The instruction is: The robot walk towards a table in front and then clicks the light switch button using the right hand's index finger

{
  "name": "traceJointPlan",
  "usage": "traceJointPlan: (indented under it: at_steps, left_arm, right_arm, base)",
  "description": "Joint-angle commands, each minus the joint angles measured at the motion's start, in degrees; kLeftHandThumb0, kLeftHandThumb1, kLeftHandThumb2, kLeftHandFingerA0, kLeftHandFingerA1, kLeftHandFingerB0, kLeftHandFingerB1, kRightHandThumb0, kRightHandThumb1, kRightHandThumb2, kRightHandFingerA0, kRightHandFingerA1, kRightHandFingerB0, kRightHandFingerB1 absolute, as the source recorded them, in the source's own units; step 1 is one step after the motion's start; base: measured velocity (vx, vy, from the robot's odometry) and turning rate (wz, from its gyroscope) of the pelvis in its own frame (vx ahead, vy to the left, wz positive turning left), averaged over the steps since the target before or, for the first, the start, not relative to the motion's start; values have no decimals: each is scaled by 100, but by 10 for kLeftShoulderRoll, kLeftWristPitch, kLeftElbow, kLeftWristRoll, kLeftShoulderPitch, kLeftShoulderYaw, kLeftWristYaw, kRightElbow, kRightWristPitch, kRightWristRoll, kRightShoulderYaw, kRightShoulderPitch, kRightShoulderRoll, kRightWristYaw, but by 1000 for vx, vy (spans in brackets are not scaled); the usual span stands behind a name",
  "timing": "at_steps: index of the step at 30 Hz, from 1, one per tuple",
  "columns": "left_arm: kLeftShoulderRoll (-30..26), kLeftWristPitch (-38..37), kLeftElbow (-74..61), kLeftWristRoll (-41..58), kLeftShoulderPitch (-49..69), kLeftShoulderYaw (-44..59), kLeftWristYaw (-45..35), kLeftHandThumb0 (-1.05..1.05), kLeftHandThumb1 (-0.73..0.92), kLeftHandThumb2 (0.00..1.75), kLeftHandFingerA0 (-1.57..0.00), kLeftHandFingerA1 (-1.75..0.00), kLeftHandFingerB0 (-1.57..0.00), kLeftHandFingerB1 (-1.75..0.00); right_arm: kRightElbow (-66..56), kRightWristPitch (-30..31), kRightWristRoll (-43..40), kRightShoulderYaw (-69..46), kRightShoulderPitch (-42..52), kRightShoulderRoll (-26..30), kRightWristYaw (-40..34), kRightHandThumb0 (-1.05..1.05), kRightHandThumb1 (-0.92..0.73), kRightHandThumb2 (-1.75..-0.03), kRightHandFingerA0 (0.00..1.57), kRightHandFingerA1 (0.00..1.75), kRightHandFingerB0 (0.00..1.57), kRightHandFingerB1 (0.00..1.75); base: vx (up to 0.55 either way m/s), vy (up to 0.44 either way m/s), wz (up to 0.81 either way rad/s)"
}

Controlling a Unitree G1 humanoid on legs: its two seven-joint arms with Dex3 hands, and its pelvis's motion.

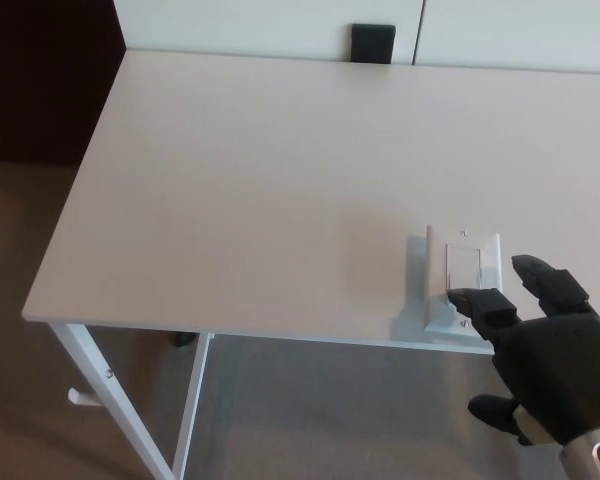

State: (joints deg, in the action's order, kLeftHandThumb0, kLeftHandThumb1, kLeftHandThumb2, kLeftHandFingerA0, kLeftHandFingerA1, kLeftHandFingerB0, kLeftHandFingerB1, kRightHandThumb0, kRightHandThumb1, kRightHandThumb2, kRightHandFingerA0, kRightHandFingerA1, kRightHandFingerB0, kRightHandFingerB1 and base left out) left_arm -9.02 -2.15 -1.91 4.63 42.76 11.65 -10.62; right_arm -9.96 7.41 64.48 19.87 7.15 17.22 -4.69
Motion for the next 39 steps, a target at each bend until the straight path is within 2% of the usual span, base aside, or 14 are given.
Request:
traceJointPlan:
  at_steps: [1,7,8,9,22,23,25,26,29,30,32,37,38,39]
  left_arm:
    - [-9,-1,-1,-6,7,-1,-6,-11,61,58,-43,-39,-33,-36]
    - [-11,0,-6,-14,8,-6,-2,-12,61,57,-44,-38,-35,-35]
    - [-11,2,-8,-15,9,-7,-1,-12,61,57,-44,-38,-34,-35]
    - [-12,1,-7,-16,9,-8,-1,-13,61,57,-44,-39,-34,-36]
    - [-9,-12,0,-18,8,-13,0,-9,61,57,-47,-40,-36,-36]
    - [-9,-17,1,-20,9,-14,0,-12,57,59,-45,-41,-36,-39]
    - [-10,-21,6,-22,7,-14,0,-10,60,57,-48,-40,-36,-37]
    - [-11,-23,7,-23,7,-14,0,-10,60,57,-49,-40,-36,-37]
    - [-12,-25,9,-25,8,-15,-1,-11,60,57,-49,-40,-36,-37]
    - [-11,-26,11,-22,8,-15,-2,-10,60,57,-48,-41,-36,-37]
    - [-12,-34,15,-21,9,-14,-5,-13,56,59,-45,-42,-36,-39]
    - [-15,-46,23,-28,8,-16,-1,-12,59,57,-49,-41,-37,-37]
    - [-16,-46,22,-29,8,-16,-1,-12,59,57,-50,-41,-37,-37]
    - [-17,-46,19,-32,9,-17,1,-11,60,57,-50,-41,-37,-37]
  right_arm:
    - [1,13,0,1,-2,0,1,-67,-53,-58,0,28,31,32]
    - [0,12,-5,-2,-4,2,0,-66,-53,-58,0,28,31,32]
    - [0,11,-6,-2,-4,3,-1,-65,-43,-78,4,19,25,45]
    - [0,11,-5,-3,-4,4,-1,-66,-54,-58,0,27,30,31]
    - [13,10,-12,-8,-15,7,-1,-65,-51,-58,0,28,30,32]
    - [16,13,-13,-8,-16,7,4,-64,-43,-78,3,18,21,44]
    - [20,14,-14,-8,-18,8,7,-67,-53,-56,0,27,29,30]
    - [21,14,-13,-8,-19,8,6,-66,-44,-79,1,14,22,44]
    - [25,19,-11,-6,-19,8,13,-66,-44,-79,4,16,20,43]
    - [28,21,-10,-5,-19,7,12,-68,-54,-59,0,27,29,32]
    - [35,21,-10,-3,-18,7,10,-65,-43,-79,4,18,22,44]
    - [50,22,-13,-1,-18,7,4,-66,-54,-56,1,31,31,31]
    - [52,23,-13,-1,-18,6,4,-66,-44,-79,5,17,24,44]
    - [54,24,-14,-1,-19,5,4,-66,-54,-57,0,31,32,31]
  base:
    - [0,0,0]
    - [0,0,0]
    - [0,0,0]
    - [0,0,0]
    - [0,0,0]
    - [0,0,0]
    - [0,0,0]
    - [0,0,0]
    - [0,0,0]
    - [0,0,0]
    - [0,0,0]
    - [0,0,0]
    - [0,0,0]
    - [0,0,0]
